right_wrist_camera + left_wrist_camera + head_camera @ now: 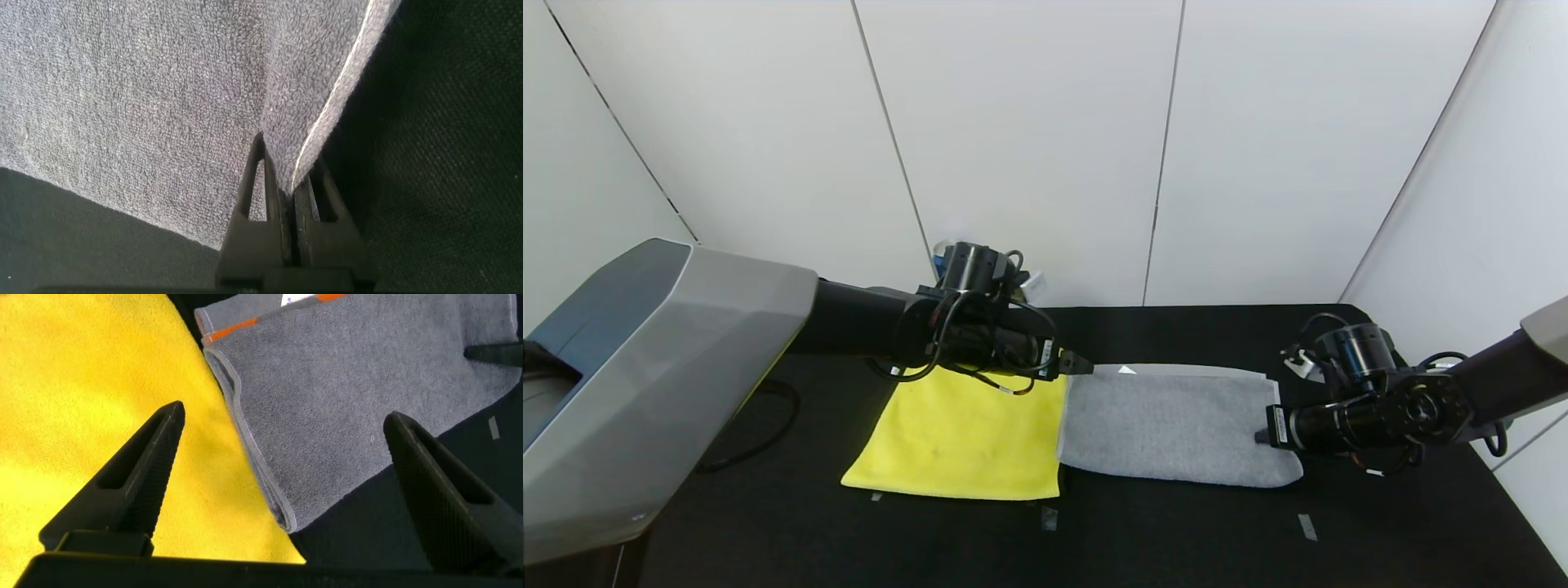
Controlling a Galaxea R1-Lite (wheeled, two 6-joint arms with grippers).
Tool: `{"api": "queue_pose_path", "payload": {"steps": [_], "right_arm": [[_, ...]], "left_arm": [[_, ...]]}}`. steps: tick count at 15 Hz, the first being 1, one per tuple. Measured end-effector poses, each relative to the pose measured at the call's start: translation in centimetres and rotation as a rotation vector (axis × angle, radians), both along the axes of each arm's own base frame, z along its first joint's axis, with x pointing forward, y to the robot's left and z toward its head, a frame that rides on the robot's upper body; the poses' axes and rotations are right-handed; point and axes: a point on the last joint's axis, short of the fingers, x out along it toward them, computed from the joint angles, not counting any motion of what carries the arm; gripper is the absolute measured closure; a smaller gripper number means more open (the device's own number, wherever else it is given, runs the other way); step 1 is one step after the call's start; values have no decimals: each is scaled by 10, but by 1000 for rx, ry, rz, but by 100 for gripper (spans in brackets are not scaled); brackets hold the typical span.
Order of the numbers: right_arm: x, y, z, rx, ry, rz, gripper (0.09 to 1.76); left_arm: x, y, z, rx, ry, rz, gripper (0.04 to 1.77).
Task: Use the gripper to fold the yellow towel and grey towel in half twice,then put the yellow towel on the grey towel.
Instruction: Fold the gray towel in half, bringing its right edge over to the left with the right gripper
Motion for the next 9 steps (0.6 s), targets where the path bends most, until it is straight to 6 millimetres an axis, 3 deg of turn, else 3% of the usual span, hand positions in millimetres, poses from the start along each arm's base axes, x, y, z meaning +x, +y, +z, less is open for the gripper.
{"api": "queue_pose_path", "payload": {"steps": [9], "right_arm": [[0, 0, 0, 1, -1, -1, 169]], "left_arm": [[0, 0, 0, 0, 1, 0, 9]]}}
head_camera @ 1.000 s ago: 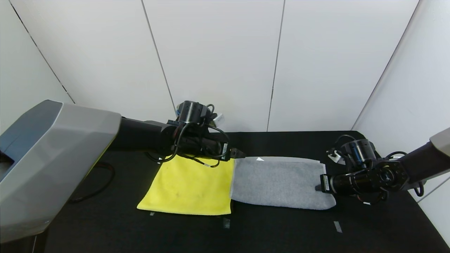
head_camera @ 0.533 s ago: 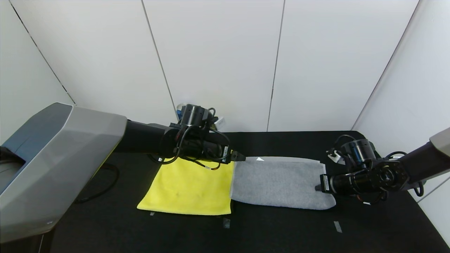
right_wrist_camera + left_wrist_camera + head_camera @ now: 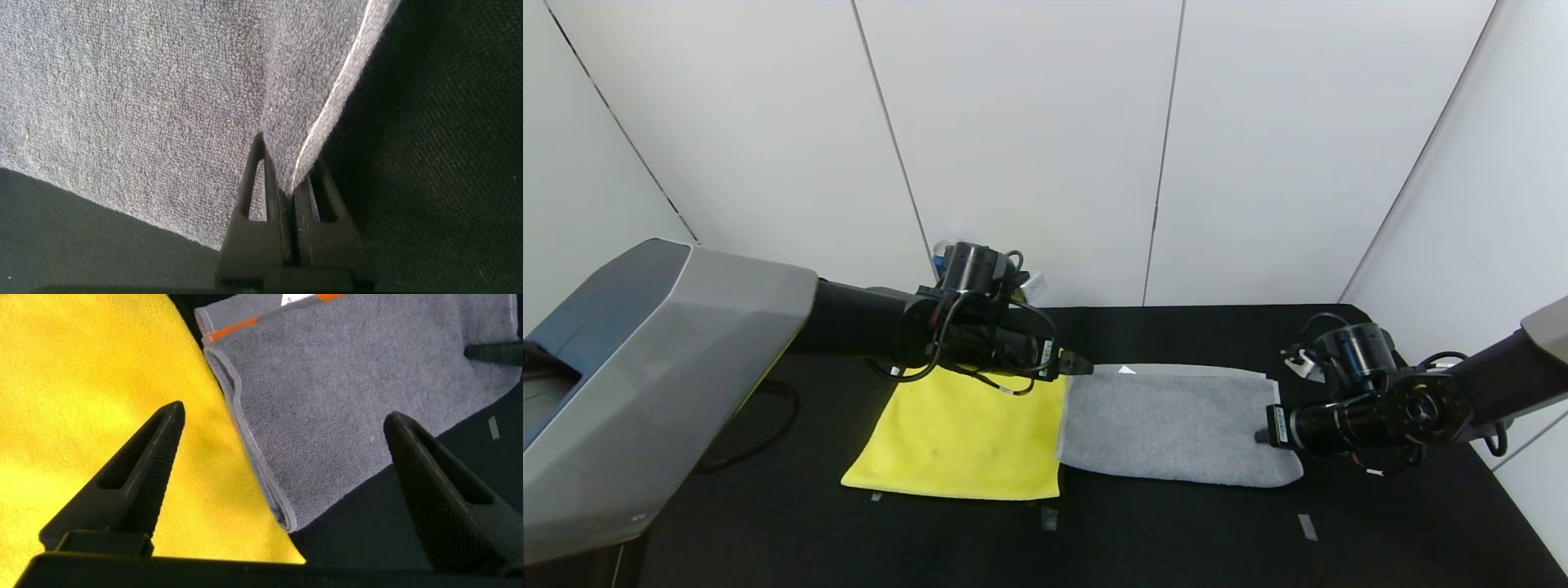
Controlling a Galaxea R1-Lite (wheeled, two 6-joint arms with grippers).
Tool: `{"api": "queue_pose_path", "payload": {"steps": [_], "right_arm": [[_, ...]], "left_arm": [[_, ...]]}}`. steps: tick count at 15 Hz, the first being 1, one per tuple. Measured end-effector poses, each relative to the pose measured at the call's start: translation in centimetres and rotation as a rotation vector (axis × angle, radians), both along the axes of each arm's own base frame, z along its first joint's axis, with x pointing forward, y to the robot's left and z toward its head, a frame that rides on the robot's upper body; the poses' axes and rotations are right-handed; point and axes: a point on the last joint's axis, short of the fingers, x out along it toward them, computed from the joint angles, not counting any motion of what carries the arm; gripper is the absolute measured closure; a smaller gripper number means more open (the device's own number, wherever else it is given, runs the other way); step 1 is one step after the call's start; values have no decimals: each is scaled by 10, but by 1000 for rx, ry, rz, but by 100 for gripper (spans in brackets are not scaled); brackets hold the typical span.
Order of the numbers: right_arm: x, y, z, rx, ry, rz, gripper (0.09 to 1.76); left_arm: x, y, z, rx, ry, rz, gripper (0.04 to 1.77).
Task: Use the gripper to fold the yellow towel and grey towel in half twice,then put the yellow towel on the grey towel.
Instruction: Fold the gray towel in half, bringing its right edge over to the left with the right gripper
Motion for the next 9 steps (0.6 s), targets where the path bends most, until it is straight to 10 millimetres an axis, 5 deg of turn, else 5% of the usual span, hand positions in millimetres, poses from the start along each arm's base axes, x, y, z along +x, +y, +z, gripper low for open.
{"api": "queue_pose_path", "payload": {"steps": [9], "right_arm": [[0, 0, 0, 0, 0, 0, 169]], "left_arm": [[0, 0, 1, -1, -1, 0, 9]]}}
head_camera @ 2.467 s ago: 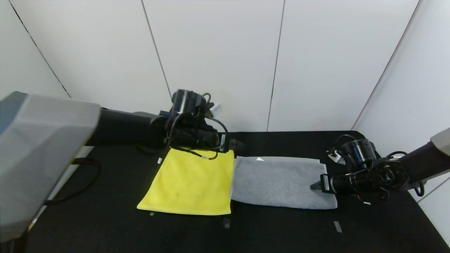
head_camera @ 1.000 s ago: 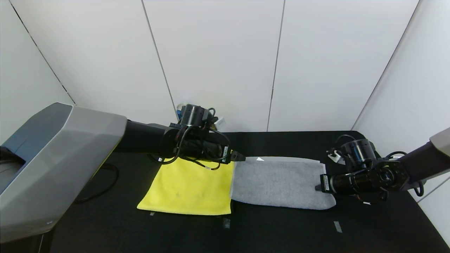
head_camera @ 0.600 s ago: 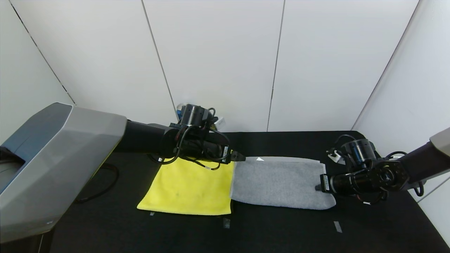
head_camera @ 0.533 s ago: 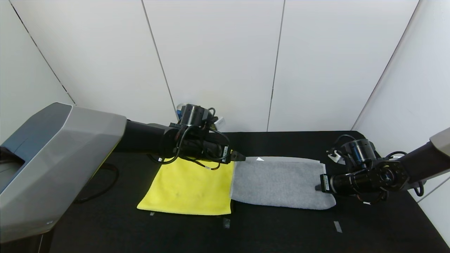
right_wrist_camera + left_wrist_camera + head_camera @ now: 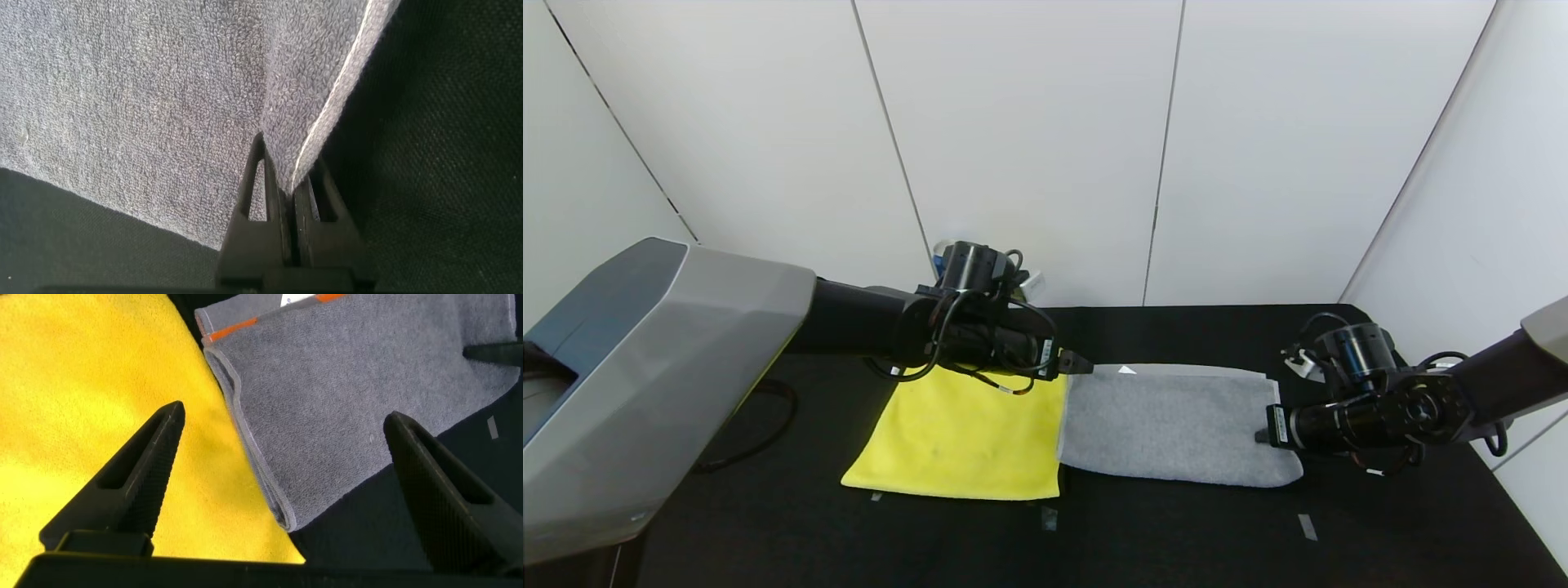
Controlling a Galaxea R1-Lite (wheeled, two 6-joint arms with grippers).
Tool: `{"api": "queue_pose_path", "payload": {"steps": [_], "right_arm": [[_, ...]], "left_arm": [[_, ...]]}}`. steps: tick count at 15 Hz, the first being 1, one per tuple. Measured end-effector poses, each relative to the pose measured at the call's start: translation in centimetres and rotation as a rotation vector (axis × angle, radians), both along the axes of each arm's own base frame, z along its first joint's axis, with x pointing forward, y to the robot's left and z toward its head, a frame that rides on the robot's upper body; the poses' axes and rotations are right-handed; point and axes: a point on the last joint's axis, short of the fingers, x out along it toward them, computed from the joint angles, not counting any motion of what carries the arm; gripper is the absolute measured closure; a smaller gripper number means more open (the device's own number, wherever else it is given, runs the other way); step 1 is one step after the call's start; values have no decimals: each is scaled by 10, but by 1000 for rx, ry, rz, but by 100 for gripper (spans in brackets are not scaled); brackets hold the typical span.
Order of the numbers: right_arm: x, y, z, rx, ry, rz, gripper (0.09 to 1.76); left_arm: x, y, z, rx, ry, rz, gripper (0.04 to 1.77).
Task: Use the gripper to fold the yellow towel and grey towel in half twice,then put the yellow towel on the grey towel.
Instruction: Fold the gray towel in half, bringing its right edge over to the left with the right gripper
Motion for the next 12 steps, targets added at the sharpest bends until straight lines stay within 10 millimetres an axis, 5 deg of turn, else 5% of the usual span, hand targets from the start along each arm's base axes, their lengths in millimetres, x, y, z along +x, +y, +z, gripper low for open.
{"api": "queue_pose_path", "payload": {"steps": [12], "right_arm": [[2, -5, 1, 4, -2, -18, 169]], "left_arm": [[0, 0, 0, -1, -1, 1, 9]]}}
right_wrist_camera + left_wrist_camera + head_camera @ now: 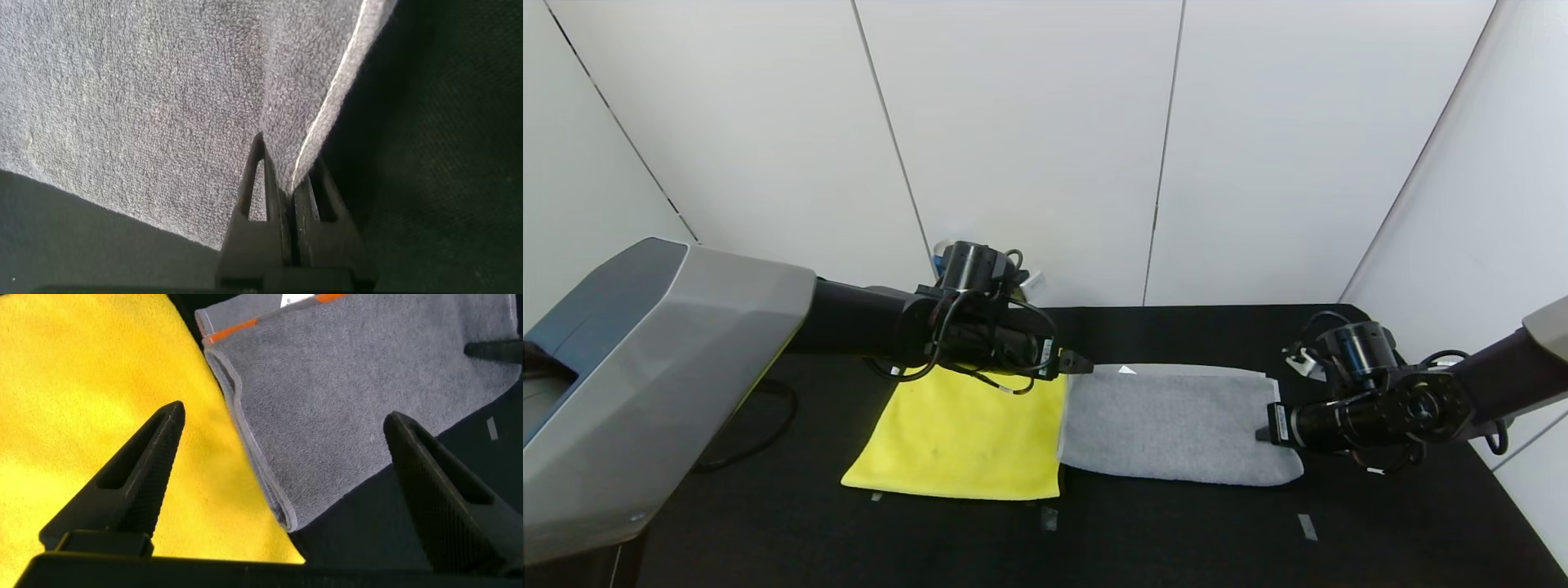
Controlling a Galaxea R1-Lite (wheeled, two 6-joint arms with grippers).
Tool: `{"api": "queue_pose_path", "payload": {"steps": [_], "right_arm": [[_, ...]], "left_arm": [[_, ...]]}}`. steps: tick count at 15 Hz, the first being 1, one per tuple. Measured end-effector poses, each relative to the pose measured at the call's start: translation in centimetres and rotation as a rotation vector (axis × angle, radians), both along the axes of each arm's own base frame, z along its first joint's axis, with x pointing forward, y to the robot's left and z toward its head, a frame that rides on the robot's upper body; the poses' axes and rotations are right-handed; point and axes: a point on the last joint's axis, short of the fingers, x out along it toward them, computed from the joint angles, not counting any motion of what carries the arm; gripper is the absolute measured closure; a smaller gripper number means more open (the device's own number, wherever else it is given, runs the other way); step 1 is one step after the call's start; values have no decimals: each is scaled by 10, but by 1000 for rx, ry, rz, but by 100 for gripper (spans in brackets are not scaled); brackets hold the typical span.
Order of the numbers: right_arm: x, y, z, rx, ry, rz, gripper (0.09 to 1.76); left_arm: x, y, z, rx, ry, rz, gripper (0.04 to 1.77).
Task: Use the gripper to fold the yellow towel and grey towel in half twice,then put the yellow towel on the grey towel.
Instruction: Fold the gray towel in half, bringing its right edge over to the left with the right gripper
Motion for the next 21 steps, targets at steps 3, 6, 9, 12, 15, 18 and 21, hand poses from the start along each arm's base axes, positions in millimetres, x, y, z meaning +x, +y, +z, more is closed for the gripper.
{"api": "queue_pose_path", "payload": {"steps": [3, 6, 9, 12, 15, 18, 21], "right_arm": [[2, -10, 3, 0, -11, -26, 169], [4, -24, 11, 6, -33, -62, 169], [5, -39, 21, 8, -67, -100, 169], [5, -52, 30, 7, -96, -133, 169], [5, -61, 37, 7, -116, -158, 169], [4, -56, 39, 9, -119, -145, 169], [3, -33, 41, 13, -109, -88, 169]], "left_arm": [[0, 0, 0, 0, 0, -1, 9], [0, 0, 0, 0, 1, 0, 9], [0, 0, 0, 0, 1, 0, 9], [0, 0, 0, 0, 1, 0, 9], [-1, 0, 1, -1, 0, 1, 9], [-1, 0, 2, -2, -2, 0, 9], [-2, 0, 5, -4, -6, 0, 9]]}}
